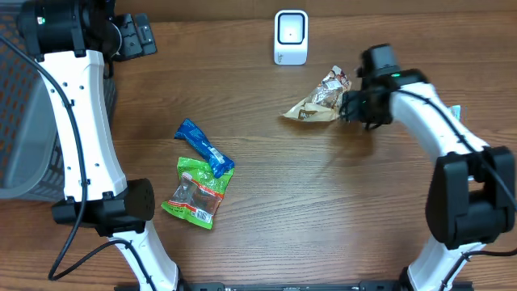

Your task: Scan the item barcode

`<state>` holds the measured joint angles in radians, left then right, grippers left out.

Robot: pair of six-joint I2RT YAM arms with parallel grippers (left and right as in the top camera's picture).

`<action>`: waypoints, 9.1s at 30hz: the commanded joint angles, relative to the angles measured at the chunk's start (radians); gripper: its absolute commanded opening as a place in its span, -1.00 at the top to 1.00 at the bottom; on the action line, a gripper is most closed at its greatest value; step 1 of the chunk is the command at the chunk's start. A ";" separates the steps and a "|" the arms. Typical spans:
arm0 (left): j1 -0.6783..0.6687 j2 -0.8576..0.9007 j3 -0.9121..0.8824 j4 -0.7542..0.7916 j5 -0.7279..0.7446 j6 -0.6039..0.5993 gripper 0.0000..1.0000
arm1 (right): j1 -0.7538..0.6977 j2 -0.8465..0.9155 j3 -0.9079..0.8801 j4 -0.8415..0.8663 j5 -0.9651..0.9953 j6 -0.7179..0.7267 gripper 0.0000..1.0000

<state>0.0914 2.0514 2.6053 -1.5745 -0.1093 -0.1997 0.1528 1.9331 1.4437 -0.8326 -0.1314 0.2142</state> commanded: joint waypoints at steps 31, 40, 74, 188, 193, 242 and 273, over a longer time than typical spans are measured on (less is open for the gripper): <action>-0.006 -0.024 0.010 0.002 -0.005 0.013 -1.00 | 0.041 -0.052 -0.299 0.621 0.003 0.470 0.73; -0.006 -0.024 0.010 0.002 -0.005 0.013 -1.00 | 0.008 -0.052 -0.069 0.263 -0.251 -0.104 0.92; -0.006 -0.024 0.010 0.002 -0.005 0.013 -0.99 | -0.076 0.035 0.059 -0.190 -0.215 0.555 -1.00; -0.006 -0.024 0.010 0.002 -0.005 0.013 -1.00 | -0.011 0.411 0.088 0.778 -0.113 0.866 -0.94; -0.006 -0.024 0.010 0.002 -0.005 0.013 -1.00 | -0.025 0.410 0.088 0.777 -0.132 0.798 0.67; -0.006 -0.024 0.010 0.002 -0.005 0.013 -1.00 | -0.109 0.156 0.203 0.076 -0.369 -0.354 -0.99; -0.007 -0.024 0.010 0.002 -0.005 0.013 -0.99 | -0.021 0.372 0.209 -0.020 -0.490 -0.307 0.92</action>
<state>0.0914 2.0514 2.6053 -1.5745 -0.1097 -0.1997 0.1379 2.2837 1.6489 -0.8490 -0.5976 -0.0952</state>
